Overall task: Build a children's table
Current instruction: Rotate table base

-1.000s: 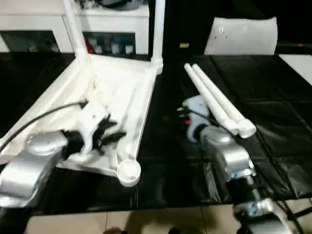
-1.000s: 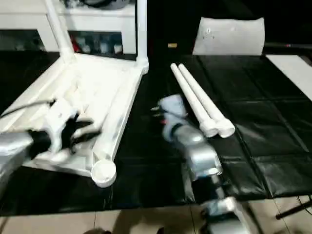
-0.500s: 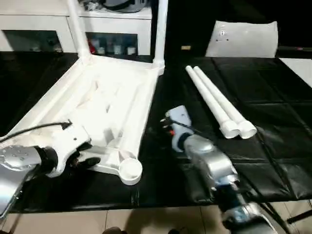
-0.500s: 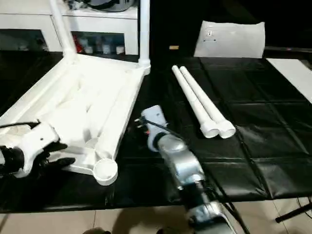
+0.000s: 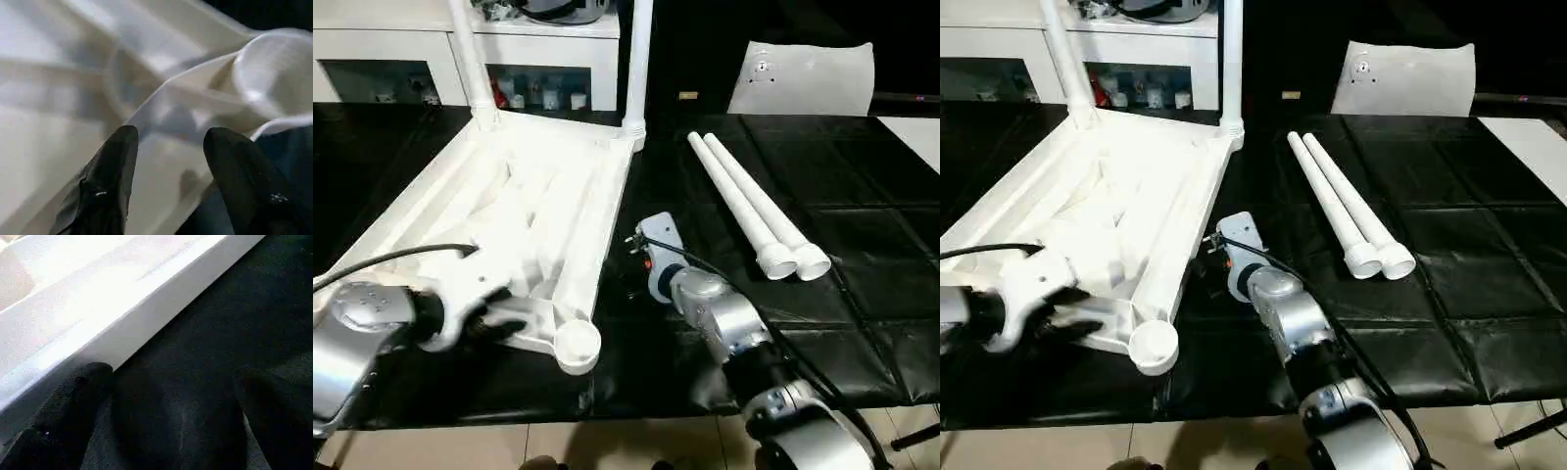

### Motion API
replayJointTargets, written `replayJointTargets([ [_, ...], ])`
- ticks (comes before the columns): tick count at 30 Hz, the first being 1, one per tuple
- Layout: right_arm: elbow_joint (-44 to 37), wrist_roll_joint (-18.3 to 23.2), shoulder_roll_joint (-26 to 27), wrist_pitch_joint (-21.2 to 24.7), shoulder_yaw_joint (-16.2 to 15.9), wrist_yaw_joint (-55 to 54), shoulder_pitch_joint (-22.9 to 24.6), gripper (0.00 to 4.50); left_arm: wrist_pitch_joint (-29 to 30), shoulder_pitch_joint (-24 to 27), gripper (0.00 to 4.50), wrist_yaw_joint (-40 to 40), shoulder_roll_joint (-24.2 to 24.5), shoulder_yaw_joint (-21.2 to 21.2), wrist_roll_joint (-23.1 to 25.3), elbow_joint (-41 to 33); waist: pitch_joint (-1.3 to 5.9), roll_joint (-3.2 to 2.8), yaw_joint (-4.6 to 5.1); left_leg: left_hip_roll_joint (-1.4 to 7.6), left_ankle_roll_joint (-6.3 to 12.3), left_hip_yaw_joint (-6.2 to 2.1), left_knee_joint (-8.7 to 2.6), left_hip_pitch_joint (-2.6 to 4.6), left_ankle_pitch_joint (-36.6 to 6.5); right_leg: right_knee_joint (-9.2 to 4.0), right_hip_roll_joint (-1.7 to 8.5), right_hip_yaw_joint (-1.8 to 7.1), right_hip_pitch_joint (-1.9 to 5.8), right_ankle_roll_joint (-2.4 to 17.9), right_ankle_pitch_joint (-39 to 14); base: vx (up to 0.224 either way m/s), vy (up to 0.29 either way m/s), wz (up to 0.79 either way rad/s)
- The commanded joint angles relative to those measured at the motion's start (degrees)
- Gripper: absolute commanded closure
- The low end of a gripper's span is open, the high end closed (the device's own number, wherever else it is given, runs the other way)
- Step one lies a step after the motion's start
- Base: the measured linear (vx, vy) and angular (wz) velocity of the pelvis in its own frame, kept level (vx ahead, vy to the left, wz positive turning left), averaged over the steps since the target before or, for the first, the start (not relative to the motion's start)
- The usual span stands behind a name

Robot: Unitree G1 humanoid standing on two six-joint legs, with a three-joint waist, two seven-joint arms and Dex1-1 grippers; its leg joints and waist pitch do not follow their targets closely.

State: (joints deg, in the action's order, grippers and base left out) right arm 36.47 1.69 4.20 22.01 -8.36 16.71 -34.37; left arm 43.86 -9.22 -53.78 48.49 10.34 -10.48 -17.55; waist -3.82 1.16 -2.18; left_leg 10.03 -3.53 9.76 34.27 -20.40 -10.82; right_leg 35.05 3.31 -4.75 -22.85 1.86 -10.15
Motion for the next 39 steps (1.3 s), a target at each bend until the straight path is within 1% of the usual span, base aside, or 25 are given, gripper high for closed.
replayJointTargets([
  [1,0.4,0.6,0.0,-0.8,0.7,0.1,-1.2,0.00,1.4,0.7,1.90,-2.8,-1.0,4.4,-1.6,-1.1,3.71,-1.81,0.00,2.92,-3.83,-1.37,-4.63,0.64,-15.7,-3.73,4.88,3.92,2.54,10.6,-13.9,0.000,0.000,0.00],
  [5,1.5,0.6,-0.2,-1.6,0.9,0.4,-2.0,0.00,3.1,-1.0,1.90,-2.6,-4.3,5.0,-4.2,-2.7,3.74,-1.69,0.20,2.88,-3.49,-1.17,-4.44,0.62,-14.4,-3.72,4.82,3.91,2.68,10.6,-14.0,0.000,0.000,0.00],
  [8,2.4,0.4,-0.6,-2.3,1.2,0.6,-2.9,0.00,3.5,-3.6,1.90,-1.1,-7.3,5.8,-4.0,-1.6,3.68,-1.84,0.19,2.78,-3.41,-1.22,-4.37,0.57,-14.9,-3.89,4.75,3.84,2.71,10.4,-14.9,0.000,0.000,0.00],
  [9,2.9,0.4,-0.8,-2.6,1.6,0.5,-3.2,0.00,3.4,-4.6,1.90,-0.6,-8.4,6.1,-3.7,-0.9,3.69,-1.71,0.21,2.76,-3.32,-1.20,-4.34,0.57,-15.4,-4.12,4.83,3.82,2.73,9.9,-16.1,0.000,0.000,0.00],
  [10,3.1,0.4,-0.8,-2.7,1.7,0.5,-3.3,0.00,3.1,-5.0,1.90,-0.3,-8.9,6.1,-3.6,-0.5,3.77,-1.88,0.21,2.70,-3.31,-1.34,-4.31,0.37,-15.1,-4.06,4.95,3.79,2.99,9.7,-16.4,0.000,0.000,0.00],
  [11,3.1,0.4,-0.8,-2.8,1.7,0.5,-3.3,0.00,3.1,-5.0,1.90,-0.3,-8.9,6.1,-3.6,-0.5,3.79,-1.75,0.33,2.70,-3.23,-1.32,-4.33,0.30,-14.8,-4.12,4.88,3.76,3.03,9.6,-16.3,0.000,0.000,0.00],
  [12,3.3,0.4,-0.8,-2.9,1.8,0.4,-3.5,0.00,2.9,-5.5,1.90,-0.1,-9.6,6.1,-3.6,0.0,3.85,-2.01,0.35,2.68,-3.17,-1.34,-4.25,0.27,-14.6,-4.05,4.91,3.78,3.05,9.7,-15.8,0.000,0.000,0.00],
  [13,3.4,0.4,-0.8,-2.9,1.8,0.3,-3.5,0.00,2.9,-5.7,1.90,0.0,-9.8,6.1,-3.7,0.1,3.87,-1.73,0.50,2.66,-2.85,-1.25,-4.16,0.33,-14.4,-4.14,4.79,3.77,2.95,9.8,-15.7,0.000,0.000,0.00],
  [14,3.3,0.4,-0.7,-3.0,1.9,0.3,-3.5,0.00,3.4,-6.1,1.90,0.4,-10.9,5.9,-3.9,0.3,3.88,-1.77,0.55,2.61,-2.60,-1.22,-4.09,0.22,-13.9,-4.07,4.81,3.77,3.04,10.1,-15.5,0.000,0.000,0.00],
  [19,4.1,0.3,-0.5,-3.8,2.2,0.6,-3.7,0.00,4.5,-7.9,1.90,2.8,-15.1,5.6,-4.1,1.2,3.84,-1.91,0.47,2.79,-2.59,-1.23,-4.14,0.47,-14.7,-4.12,4.57,3.63,2.81,10.2,-15.7,0.000,0.000,0.00],
  [23,3.7,0.2,-0.9,-4.0,2.5,0.3,-3.4,0.00,1.0,-9.0,1.90,6.0,-17.3,5.5,-1.8,4.6,3.81,-1.93,0.46,2.63,-2.36,-1.25,-4.08,0.46,-15.4,-4.41,4.61,3.55,2.84,9.8,-16.6,0.000,0.000,0.00],
  [24,3.3,0.3,-1.2,-4.2,2.8,0.0,-3.3,0.00,-0.1,-9.4,1.90,7.5,-18.5,5.1,-1.3,5.9,3.82,-2.09,0.45,2.58,-2.37,-1.26,-4.03,0.45,-15.7,-4.56,4.61,3.50,2.84,9.6,-17.1,0.000,0.000,0.00],
  [25,2.9,0.3,-1.7,-4.3,3.1,-0.3,-3.3,0.00,-1.2,-9.7,1.90,8.5,-19.4,4.8,-0.7,6.9,3.92,-1.93,0.32,2.56,-2.10,-1.21,-3.93,0.49,-15.1,-4.62,4.59,3.51,2.89,9.3,-17.3,0.000,0.000,0.00],
  [27,2.5,0.2,-2.2,-4.3,3.6,-0.7,-3.3,0.00,-2.3,-9.9,1.90,9.4,-20.3,4.3,-0.4,7.5,3.88,-1.93,0.31,2.62,-1.93,-1.27,-4.00,0.35,-14.9,-4.59,4.63,3.48,2.96,9.3,-17.2,0.000,0.000,0.00],
  [28,0.9,0.4,-3.3,-3.7,4.7,-1.2,-3.4,0.00,-2.8,-10.2,1.90,11.1,-21.9,2.6,-0.7,7.8,3.90,-2.24,0.34,2.66,-2.02,-1.25,-3.99,0.43,-15.1,-4.63,4.58,3.45,2.90,9.3,-17.0,0.000,0.000,0.00],
  [29,0.4,0.3,-3.7,-3.4,5.0,-1.5,-3.4,0.00,-3.0,-10.2,1.90,11.1,-22.0,2.3,-0.9,7.6,3.93,-2.05,0.35,2.66,-1.93,-1.22,-3.94,0.48,-15.1,-4.65,4.53,3.44,2.90,9.4,-16.8,0.000,0.000,0.00],
  [30,-1.0,0.0,-4.7,-2.6,5.6,-2.2,-3.6,0.00,-3.4,-10.2,1.90,10.8,-22.2,1.3,-1.6,6.8,3.97,-2.05,0.13,2.63,-1.66,-1.27,-3.93,0.20,-13.7,-4.44,4.55,3.43,3.21,9.6,-15.3,0.000,0.000,0.00],
  [31,-1.4,-0.2,-5.0,-2.3,5.7,-2.5,-3.7,0.00,-3.7,-10.2,1.90,10.6,-22.2,1.0,-2.0,6.6,3.99,-2.04,0.15,2.58,-1.54,-1.23,-3.90,0.20,-13.6,-4.40,4.54,3.42,3.15,9.7,-15.2,0.000,0.000,0.00],
  [32,-3.1,0.4,-6.4,-0.4,7.4,-3.5,-4.5,0.00,-3.5,-10.2,1.90,10.7,-22.6,-1.1,-3.8,5.1,3.93,-2.14,0.12,2.60,-1.52,-1.25,-3.85,0.33,-13.7,-4.35,4.57,3.38,3.10,9.7,-15.5,0.000,0.000,0.00],
  [33,-3.6,0.0,-7.1,0.0,7.7,-4.1,-4.9,0.00,-3.3,-10.2,1.90,10.6,-22.8,-2.1,-4.8,4.3,4.04,-2.11,0.03,2.59,-1.52,-1.23,-3.77,0.34,-13.1,-4.27,4.55,3.35,3.14,9.8,-15.1,0.000,0.000,0.00],
  [34,-3.7,-0.2,-7.6,0.1,7.7,-4.2,-5.2,0.00,-2.9,-10.2,1.90,10.7,-23.1,-2.7,-5.5,3.9,3.92,-2.07,0.05,2.55,-1.50,-1.14,-3.76,0.31,-12.9,-4.28,4.44,3.35,3.04,9.7,-15.0,0.000,0.000,0.00],
  [35,-3.5,-0.2,-8.7,1.0,8.0,-3.8,-6.5,0.00,-2.4,-10.5,1.71,11.0,-23.4,-4.0,-6.5,3.0,3.95,-2.10,0.00,2.56,-1.54,-1.14,-3.77,0.31,-12.8,-4.21,4.40,3.31,3.06,9.6,-14.9,0.000,0.000,0.00],
  [36,-3.2,-0.2,-8.9,1.3,8.1,-4.0,-6.9,0.00,-2.3,-10.6,1.71,11.0,-23.4,-4.2,-6.7,2.8,3.98,-2.27,0.02,2.49,-1.61,-1.11,-3.71,0.36,-12.9,-4.20,4.29,3.25,3.01,9.8,-14.6,0.000,0.000,0.00],
  [37,-2.7,-0.2,-9.4,1.9,8.4,-4.2,-7.6,0.00,-2.2,-10.8,1.71,11.0,-23.4,-4.5,-7.1,2.4,3.95,-2.18,0.03,2.41,-1.52,-1.06,-3.68,0.33,-13.3,-4.21,4.23,3.26,3.01,9.7,-14.8,0.000,0.000,0.00],
  [39,0.2,-0.7,-11.3,5.1,8.9,-4.9,-10.7,0.00,-1.6,-10.9,1.57,10.0,-22.3,-4.6,-7.7,0.5,4.03,-2.46,-0.02,2.39,-1.49,-1.20,-3.67,0.41,-13.5,-4.14,4.24,3.15,3.01,10.0,-15.1,0.000,0.000,0.00],
])
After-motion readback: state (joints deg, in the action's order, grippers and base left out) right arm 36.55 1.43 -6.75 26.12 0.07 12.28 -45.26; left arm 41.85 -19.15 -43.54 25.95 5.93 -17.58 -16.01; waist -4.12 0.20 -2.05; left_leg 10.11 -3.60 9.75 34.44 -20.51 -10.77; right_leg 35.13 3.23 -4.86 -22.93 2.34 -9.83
